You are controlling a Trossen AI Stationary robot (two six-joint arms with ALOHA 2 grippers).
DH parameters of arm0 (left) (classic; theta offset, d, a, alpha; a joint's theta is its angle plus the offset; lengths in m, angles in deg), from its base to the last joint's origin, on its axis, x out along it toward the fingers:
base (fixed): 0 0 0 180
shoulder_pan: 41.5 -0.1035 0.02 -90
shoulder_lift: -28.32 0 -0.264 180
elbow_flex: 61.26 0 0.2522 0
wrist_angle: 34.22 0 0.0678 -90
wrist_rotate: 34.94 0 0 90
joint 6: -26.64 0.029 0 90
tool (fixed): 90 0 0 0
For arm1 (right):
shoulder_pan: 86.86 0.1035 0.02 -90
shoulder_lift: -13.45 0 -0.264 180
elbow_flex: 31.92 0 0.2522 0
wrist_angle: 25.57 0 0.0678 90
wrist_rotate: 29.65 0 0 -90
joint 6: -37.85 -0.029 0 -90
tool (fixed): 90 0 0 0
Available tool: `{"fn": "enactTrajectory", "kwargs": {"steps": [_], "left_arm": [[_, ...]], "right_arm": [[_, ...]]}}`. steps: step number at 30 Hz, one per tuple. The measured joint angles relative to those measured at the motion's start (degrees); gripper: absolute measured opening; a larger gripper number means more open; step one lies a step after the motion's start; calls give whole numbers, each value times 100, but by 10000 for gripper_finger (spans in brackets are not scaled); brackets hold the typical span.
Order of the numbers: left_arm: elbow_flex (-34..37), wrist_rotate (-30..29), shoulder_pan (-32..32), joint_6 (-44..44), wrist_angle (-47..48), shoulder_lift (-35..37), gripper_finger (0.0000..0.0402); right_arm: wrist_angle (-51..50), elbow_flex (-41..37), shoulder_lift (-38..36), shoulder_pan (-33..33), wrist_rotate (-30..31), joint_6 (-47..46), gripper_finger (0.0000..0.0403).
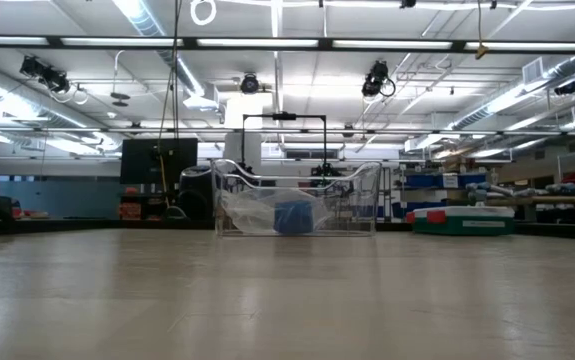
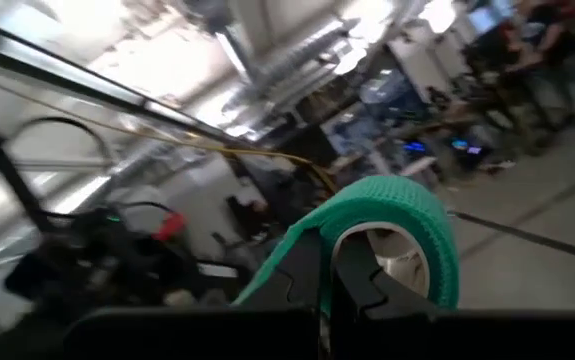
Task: Roll bandage
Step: Roll the sky blue bandage
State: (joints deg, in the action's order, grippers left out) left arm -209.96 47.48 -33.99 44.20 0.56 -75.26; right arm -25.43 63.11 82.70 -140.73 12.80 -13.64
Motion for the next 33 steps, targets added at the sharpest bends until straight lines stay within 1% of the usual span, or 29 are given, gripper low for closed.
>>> {"fn": "enactTrajectory", "kwargs": {"steps": [2, 5, 9, 12, 19, 25, 28, 33], "left_arm": [[0, 4, 0, -2, 26, -17, 3], [-4, 25, 0, -16, -58, -109, 3], [-4, 14, -16, -19, 18, -182, 3], [-3, -56, -74, -69, 124, -202, 3], [-4, -98, -425, -1133, 546, -193, 3], [-4, -104, -446, -1281, 871, -195, 3], [-4, -63, -380, -1333, 998, -195, 3], [-4, -8, -320, -1339, 1013, -238, 3]], "right_arm": [[275, 0, 0, 104, -132, -252, 0], [714, 0, -3, 223, -158, -565, 0], [1215, 0, -13, 301, -50, -938, 0], [1374, 0, -23, 351, -22, -1109, 0], [1394, 0, -170, 519, -33, -1167, 0], [1293, 0, -382, 520, -163, -1168, 0], [1060, 0, -483, 353, -294, -1019, 0], [682, 1, -407, -163, -647, -841, 0]]}}
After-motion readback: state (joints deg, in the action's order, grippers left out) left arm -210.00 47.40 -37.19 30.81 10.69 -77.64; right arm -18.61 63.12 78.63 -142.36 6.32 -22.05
